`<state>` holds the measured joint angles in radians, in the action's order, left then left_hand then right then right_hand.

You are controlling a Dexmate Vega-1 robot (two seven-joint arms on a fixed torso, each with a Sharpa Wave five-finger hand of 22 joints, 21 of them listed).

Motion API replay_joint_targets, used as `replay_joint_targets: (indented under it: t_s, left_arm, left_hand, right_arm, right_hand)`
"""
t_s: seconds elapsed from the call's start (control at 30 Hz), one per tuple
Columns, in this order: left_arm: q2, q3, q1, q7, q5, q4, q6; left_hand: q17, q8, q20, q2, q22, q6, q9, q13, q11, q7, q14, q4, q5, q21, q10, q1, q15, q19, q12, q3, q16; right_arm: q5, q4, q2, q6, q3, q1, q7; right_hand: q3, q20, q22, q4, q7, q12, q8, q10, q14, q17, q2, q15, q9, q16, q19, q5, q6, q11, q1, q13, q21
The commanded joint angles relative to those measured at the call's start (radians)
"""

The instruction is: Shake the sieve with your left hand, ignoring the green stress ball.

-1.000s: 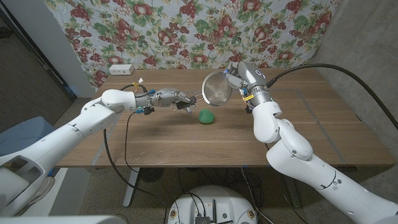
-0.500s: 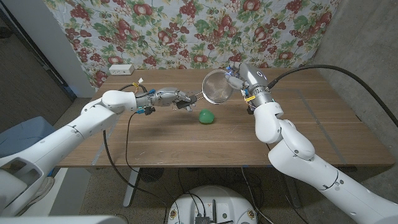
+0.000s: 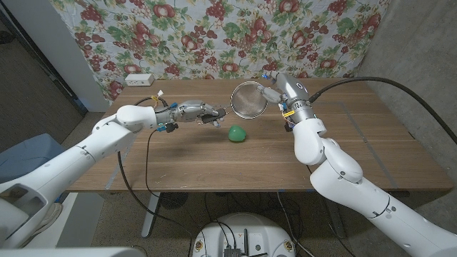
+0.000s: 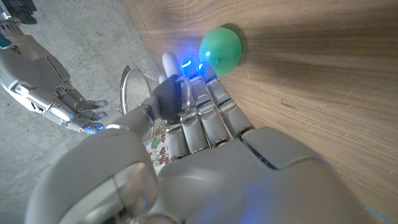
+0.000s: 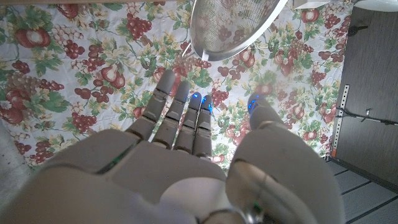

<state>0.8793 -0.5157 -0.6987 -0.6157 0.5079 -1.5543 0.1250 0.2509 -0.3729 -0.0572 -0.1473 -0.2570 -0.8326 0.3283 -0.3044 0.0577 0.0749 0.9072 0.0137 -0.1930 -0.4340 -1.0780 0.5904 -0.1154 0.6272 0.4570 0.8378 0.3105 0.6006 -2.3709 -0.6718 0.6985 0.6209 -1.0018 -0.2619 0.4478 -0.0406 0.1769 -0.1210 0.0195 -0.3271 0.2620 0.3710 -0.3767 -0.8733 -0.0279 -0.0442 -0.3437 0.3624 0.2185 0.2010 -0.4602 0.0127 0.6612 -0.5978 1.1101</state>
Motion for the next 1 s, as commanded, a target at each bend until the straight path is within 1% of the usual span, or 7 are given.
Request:
replay_joint_targets:
  t_s: [0.03, 0.27, 0.37, 0.6, 0.77, 0.9, 1.0]
  left_arm:
    - [0.001, 0.024, -0.032, 0.068, 0.011, -0.016, 0.003]
    - [0.007, 0.038, -0.054, 0.113, 0.015, -0.034, -0.012]
    - [0.008, 0.045, -0.065, 0.137, 0.017, -0.044, -0.018]
    - [0.004, 0.064, -0.09, 0.189, 0.028, -0.057, -0.021]
    - [0.003, 0.066, -0.093, 0.203, 0.029, -0.06, -0.031]
    - [0.003, 0.067, -0.094, 0.211, 0.031, -0.064, -0.04]
    - [0.004, 0.069, -0.097, 0.22, 0.032, -0.069, -0.048]
  left_hand:
    - [0.001, -0.012, -0.024, -0.064, -0.003, -0.002, 0.009, -0.007, 0.117, -0.001, 0.005, -0.006, -0.009, -0.01, -0.112, 0.074, -0.12, -0.005, 0.004, 0.01, 0.001]
    - [0.0, -0.022, -0.029, -0.063, -0.004, -0.001, 0.021, -0.013, 0.122, -0.007, 0.007, -0.008, -0.009, -0.016, -0.113, 0.078, -0.119, -0.005, 0.004, 0.008, -0.001]
    - [0.0, -0.025, -0.03, -0.063, -0.005, -0.001, 0.025, -0.015, 0.122, -0.007, 0.008, -0.009, -0.009, -0.018, -0.114, 0.08, -0.119, -0.006, 0.004, 0.008, -0.001]
    - [-0.001, -0.035, -0.03, -0.062, -0.006, 0.002, 0.039, -0.022, 0.121, -0.007, 0.011, -0.012, -0.009, -0.026, -0.119, 0.084, -0.118, -0.005, 0.005, 0.005, -0.003]
    - [-0.001, -0.039, -0.029, -0.062, -0.007, 0.005, 0.045, -0.026, 0.121, -0.007, 0.012, -0.014, -0.009, -0.029, -0.118, 0.085, -0.118, -0.006, 0.005, 0.004, -0.004]
    - [-0.001, -0.043, -0.03, -0.062, -0.008, 0.006, 0.05, -0.029, 0.12, -0.007, 0.013, -0.015, -0.009, -0.032, -0.119, 0.087, -0.118, -0.005, 0.005, 0.003, -0.004]
    - [-0.001, -0.046, -0.03, -0.062, -0.008, 0.006, 0.055, -0.031, 0.121, -0.006, 0.015, -0.016, -0.009, -0.035, -0.121, 0.088, -0.119, -0.005, 0.005, 0.002, -0.004]
  right_arm:
    - [-0.082, 0.043, 0.014, -0.083, -0.042, -0.012, -0.051]
    - [-0.181, 0.084, 0.024, -0.178, -0.088, -0.026, -0.084]
    - [-0.216, 0.102, 0.026, -0.217, -0.101, -0.029, -0.098]
    - [-0.313, 0.141, 0.025, -0.301, -0.135, -0.032, -0.099]
    - [-0.39, 0.18, 0.026, -0.374, -0.16, -0.034, -0.098]
    - [-0.456, 0.222, 0.028, -0.449, -0.178, -0.034, -0.094]
    - [-0.498, 0.249, 0.031, -0.492, -0.188, -0.034, -0.091]
  right_hand:
    - [-0.011, 0.002, 0.0, 0.001, 0.001, 0.014, -0.008, -0.013, 0.018, 0.01, 0.0, -0.018, 0.005, -0.01, -0.015, 0.007, 0.008, -0.004, -0.014, 0.008, -0.008]
    - [-0.019, 0.0, -0.001, 0.006, 0.013, 0.033, -0.014, -0.028, 0.038, 0.026, -0.004, -0.004, 0.013, -0.023, -0.027, 0.008, 0.009, -0.015, -0.037, 0.019, -0.018]
    - [-0.025, -0.008, -0.002, 0.01, 0.018, 0.045, -0.017, -0.038, 0.047, 0.037, -0.006, 0.005, 0.018, -0.031, -0.038, 0.008, 0.009, -0.019, -0.054, 0.027, -0.026]
    - [-0.031, -0.011, -0.003, 0.013, 0.021, 0.06, -0.024, -0.046, 0.053, 0.053, -0.009, 0.013, 0.025, -0.04, -0.053, 0.009, 0.014, -0.026, -0.073, 0.04, -0.039]
    - [-0.033, -0.006, -0.004, 0.016, 0.024, 0.067, -0.029, -0.047, 0.056, 0.062, -0.014, 0.019, 0.029, -0.046, -0.058, 0.01, 0.021, -0.029, -0.084, 0.047, -0.045]
    - [-0.035, 0.008, -0.005, 0.018, 0.031, 0.073, -0.035, -0.043, 0.061, 0.073, -0.019, 0.031, 0.034, -0.053, -0.062, 0.011, 0.029, -0.037, -0.096, 0.055, -0.052]
    - [-0.038, 0.004, -0.006, 0.021, 0.034, 0.079, -0.039, -0.045, 0.07, 0.082, -0.024, 0.041, 0.038, -0.06, -0.068, 0.011, 0.033, -0.045, -0.107, 0.061, -0.059]
